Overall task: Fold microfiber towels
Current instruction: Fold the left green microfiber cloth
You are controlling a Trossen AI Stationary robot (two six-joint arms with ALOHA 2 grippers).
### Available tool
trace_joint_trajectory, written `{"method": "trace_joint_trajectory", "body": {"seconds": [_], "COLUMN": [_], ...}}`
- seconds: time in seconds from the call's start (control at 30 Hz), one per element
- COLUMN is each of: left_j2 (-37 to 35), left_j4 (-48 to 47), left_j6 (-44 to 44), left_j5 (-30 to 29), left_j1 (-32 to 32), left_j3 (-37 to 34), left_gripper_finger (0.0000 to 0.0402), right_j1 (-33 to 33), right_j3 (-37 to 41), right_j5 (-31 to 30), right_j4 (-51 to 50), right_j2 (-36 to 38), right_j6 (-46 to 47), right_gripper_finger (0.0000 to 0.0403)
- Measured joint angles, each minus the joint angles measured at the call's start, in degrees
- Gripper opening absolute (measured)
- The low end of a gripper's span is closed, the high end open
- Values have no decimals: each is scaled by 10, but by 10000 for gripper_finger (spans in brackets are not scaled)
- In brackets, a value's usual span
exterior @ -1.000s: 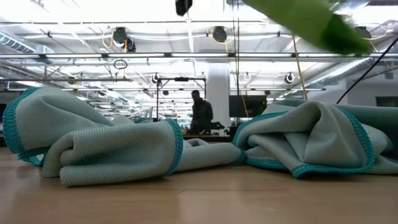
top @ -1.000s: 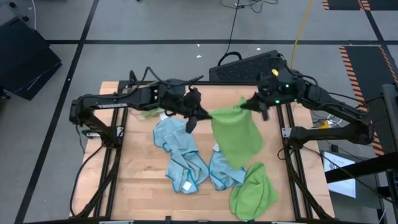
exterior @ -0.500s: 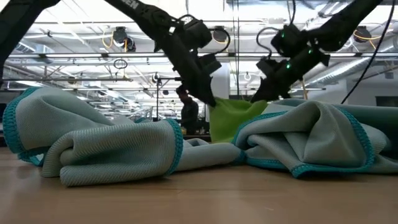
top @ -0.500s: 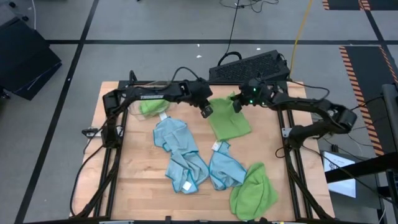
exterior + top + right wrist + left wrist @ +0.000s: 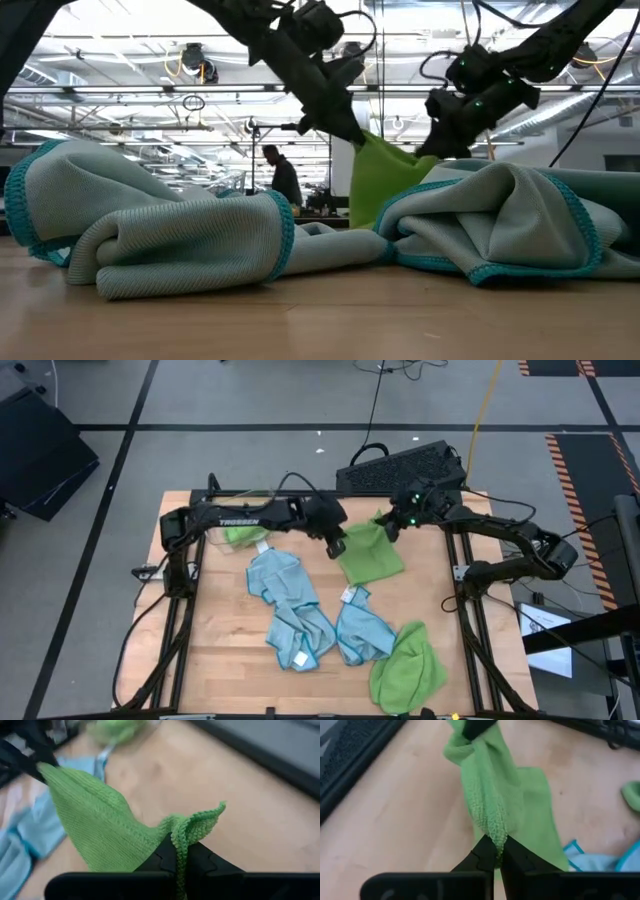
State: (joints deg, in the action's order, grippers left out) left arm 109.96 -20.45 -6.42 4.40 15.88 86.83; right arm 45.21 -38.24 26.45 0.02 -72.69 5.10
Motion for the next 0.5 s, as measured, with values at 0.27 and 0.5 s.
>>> {"method": "trace_joint_trajectory", "body": {"seconds": [0.27,0.5], "left_j2": [35,53], "left_j4": [16,14], "left_j6": [-24,-32], "left_j5": [-24,-28], "left_j1": [-46,-69], "left_j3": [0,0], "left_gripper_finger": [16,6], "right_j1": [1,-4], "right_j3": [21,56], "right_j5": [15,53], "right_j4": [-68,-93], "right_j2": [1,1], "right_j6": [-38,-7], "right_gripper_finger": [4,14]}}
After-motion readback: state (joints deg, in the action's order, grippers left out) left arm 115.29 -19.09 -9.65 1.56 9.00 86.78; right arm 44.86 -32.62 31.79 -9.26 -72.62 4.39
